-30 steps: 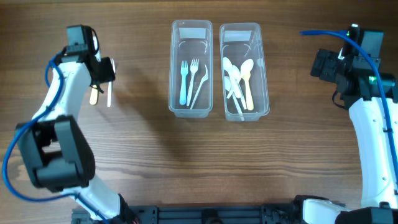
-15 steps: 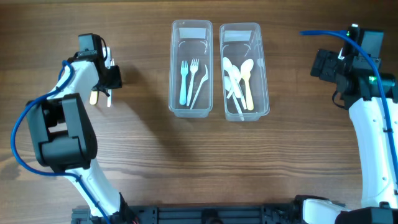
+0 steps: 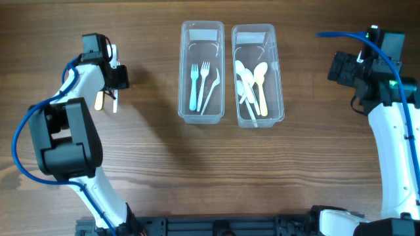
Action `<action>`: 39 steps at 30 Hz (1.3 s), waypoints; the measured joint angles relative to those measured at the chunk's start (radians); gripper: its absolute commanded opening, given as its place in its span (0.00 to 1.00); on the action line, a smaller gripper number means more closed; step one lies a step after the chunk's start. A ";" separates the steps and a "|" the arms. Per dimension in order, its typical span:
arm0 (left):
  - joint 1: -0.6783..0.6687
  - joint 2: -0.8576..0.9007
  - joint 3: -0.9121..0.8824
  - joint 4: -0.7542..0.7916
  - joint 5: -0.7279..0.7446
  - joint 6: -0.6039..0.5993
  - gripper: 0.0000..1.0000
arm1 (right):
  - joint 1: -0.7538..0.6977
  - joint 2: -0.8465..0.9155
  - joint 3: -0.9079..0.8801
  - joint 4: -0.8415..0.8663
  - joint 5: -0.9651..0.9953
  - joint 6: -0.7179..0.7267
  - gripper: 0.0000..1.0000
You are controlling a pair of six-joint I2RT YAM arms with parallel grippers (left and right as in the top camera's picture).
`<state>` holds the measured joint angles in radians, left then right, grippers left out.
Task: Pack container
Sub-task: 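Grasp the last white fork and carry it over the left container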
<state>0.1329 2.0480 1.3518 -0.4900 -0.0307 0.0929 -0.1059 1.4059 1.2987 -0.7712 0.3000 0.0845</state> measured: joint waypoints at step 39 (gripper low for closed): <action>-0.174 -0.287 -0.005 0.027 0.014 -0.092 0.04 | 0.000 0.000 0.000 0.000 0.000 0.000 0.99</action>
<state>-0.0406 1.7607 1.3468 -0.4625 -0.0166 0.0013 -0.1059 1.4059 1.2987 -0.7712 0.3000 0.0845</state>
